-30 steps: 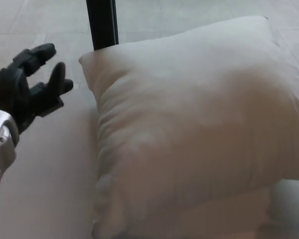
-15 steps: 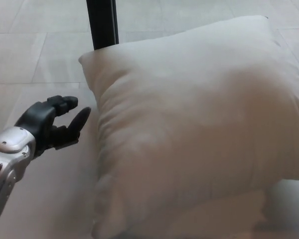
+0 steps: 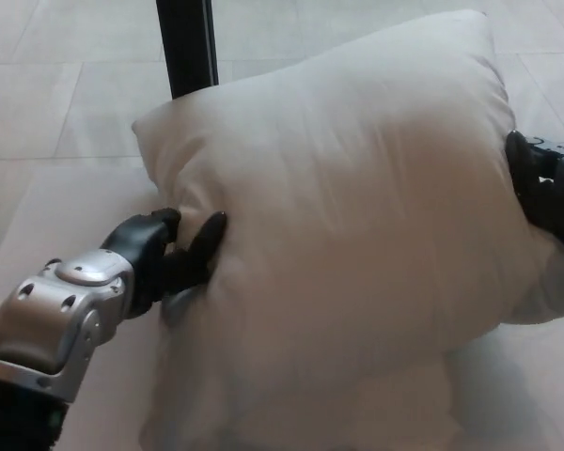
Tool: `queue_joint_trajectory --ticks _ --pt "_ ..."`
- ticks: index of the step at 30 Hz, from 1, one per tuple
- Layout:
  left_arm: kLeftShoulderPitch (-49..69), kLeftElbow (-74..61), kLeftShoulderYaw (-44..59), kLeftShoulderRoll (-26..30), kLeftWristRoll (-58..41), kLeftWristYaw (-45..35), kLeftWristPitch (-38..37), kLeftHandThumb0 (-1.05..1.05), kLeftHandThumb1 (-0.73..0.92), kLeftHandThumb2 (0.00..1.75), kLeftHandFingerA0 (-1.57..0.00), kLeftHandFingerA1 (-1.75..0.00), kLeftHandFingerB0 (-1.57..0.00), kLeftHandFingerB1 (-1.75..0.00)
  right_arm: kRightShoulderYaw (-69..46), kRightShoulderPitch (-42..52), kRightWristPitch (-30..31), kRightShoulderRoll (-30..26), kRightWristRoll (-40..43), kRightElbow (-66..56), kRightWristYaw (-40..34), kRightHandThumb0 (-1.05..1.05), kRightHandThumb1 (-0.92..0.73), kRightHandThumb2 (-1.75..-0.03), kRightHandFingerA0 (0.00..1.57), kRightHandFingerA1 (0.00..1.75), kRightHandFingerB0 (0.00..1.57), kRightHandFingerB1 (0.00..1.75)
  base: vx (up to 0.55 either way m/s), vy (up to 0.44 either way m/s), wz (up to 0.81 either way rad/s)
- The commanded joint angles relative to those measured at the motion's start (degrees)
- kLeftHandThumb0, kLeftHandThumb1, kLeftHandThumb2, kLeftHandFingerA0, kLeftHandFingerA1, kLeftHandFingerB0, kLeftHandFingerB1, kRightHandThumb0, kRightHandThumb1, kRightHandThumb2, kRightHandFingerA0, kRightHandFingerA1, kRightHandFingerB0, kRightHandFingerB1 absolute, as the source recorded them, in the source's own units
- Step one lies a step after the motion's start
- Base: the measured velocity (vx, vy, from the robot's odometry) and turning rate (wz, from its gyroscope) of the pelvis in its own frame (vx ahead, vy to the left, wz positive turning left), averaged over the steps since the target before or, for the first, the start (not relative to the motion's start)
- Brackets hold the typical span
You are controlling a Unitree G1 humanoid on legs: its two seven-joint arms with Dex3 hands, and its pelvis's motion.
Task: The robot uses its left hand to press on the left side of the pillow kept in the middle of the desk and uses its right hand to lift up and the right side of the pillow and turn it over
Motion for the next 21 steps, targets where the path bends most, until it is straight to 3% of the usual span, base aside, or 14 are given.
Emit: queue_joint_trajectory --ticks 1,2,4,5,7,8,9,11,13,16,17,18,21 --pt "-2.9 0.8 1.7 -4.9 1.3 2.6 3.1 -1.03 0.85 0.67 -0.28 -0.52 0.0 -0.01 0.4 -2.0 3.1 4.4 0.9 -0.7 1.0 -0.97 -0.87 -0.67 0.48 0.45 0.29 0.31 0.0 0.0 0.0" --pt "-4.0 3.0 3.4 -7.4 0.9 3.9 2.7 -1.05 0.85 0.67 -0.32 -0.56 0.0 -0.02 -0.4 -3.0 3.1 5.9 1.4 -0.6 0.3 -0.95 -0.66 -1.09 0.41 0.57 0.24 0.45 0.0 0.0 0.0" --pt "-4.0 3.1 4.7 -8.6 1.2 4.2 2.8 -1.04 0.84 0.64 -0.27 -0.53 0.0 -0.01 -0.1 -4.0 3.4 6.9 0.7 -0.5 0.0 -0.96 -0.66 -1.09 0.42 0.56 0.24 0.45 0.0 0.0 0.0" --pt "-3.5 2.8 3.4 -9.6 2.1 4.2 1.1 -0.97 0.66 1.01 -0.11 -0.56 0.0 0.0 0.7 -5.0 3.1 7.6 0.6 -0.7 0.9 -1.02 -0.88 -0.67 0.43 0.48 0.29 0.32 0.0 0.0 0.0" --pt "-3.1 2.5 3.7 -10.5 2.4 4.4 1.4 -1.0 0.7 1.07 -0.14 -0.58 0.0 0.0 1.4 -5.3 3.2 8.0 -0.4 -1.3 0.8 -1.01 -0.88 -0.67 0.45 0.48 0.3 0.32 0.0 0.0 0.0" --pt "-3.1 2.8 3.7 -10.9 2.7 4.6 1.5 -0.95 0.68 1.05 -0.14 -0.57 0.0 -0.03 1.8 -5.5 3.1 7.9 -0.7 -1.4 1.3 -0.99 -0.89 -0.67 0.45 0.48 0.3 0.32 0.0 0.0 0.0" --pt "-2.4 2.8 3.7 -11.3 3.0 4.7 1.2 -0.92 0.65 0.97 -0.25 -0.62 0.0 0.0 2.7 -5.7 2.8 8.0 -1.5 -1.6 1.6 -0.99 -0.88 -0.67 0.46 0.49 0.31 0.32 0.0 0.0 0.0" --pt "-1.4 3.3 3.0 -11.6 3.9 4.5 0.1 -0.86 0.63 0.92 -0.11 -0.56 0.0 0.0 3.1 -6.2 3.3 8.8 -2.2 -2.0 0.9 -0.99 -0.86 -0.67 0.48 0.49 0.33 0.33 0.0 0.0 0.0" --pt "-0.8 3.4 2.2 -11.6 4.8 4.5 -0.6 -0.87 0.61 1.0 -0.18 -0.61 0.0 -0.1 3.3 -6.5 2.9 9.5 -2.5 -2.4 1.0 -0.98 -0.82 -0.66 0.44 0.5 0.35 0.35 0.0 0.0 0.0" --pt "0.2 3.2 0.9 -11.8 6.1 4.3 -1.4 -0.87 0.61 1.0 -0.18 -0.61 0.0 -0.1 3.5 -6.5 2.4 10.4 -2.7 -3.0 1.1 -0.98 -0.82 -0.66 0.44 0.5 0.35 0.35 0.0 0.0 0.0" --pt "0.3 4.4 1.6 -13.3 5.4 4.5 0.0 -0.79 0.7 0.61 -0.2 -0.54 0.0 -0.04 7.7 -6.9 -0.1 10.0 -4.9 -3.9 3.4 -0.96 -0.64 -1.07 0.42 0.58 0.26 0.45 0.0 0.0 0.0" --pt "0.7 4.9 1.9 -14.0 5.3 4.4 -1.2 -0.85 0.53 0.79 -0.18 -0.59 0.0 -0.01 8.7 -7.1 0.3 10.4 -5.3 -4.6 3.2 -0.95 -0.63 -1.07 0.44 0.57 0.26 0.46 0.0 0.0 0.0" --pt "-0.2 6.4 -1.1 -14.1 7.7 4.4 -0.7 -0.9 0.59 0.93 -0.26 -0.63 0.0 -0.04 12.3 -7.9 0.5 11.5 -6.4 -5.0 4.1 -0.98 -0.62 -1.07 0.41 0.57 0.23 0.44 0.0 0.0 0.0"
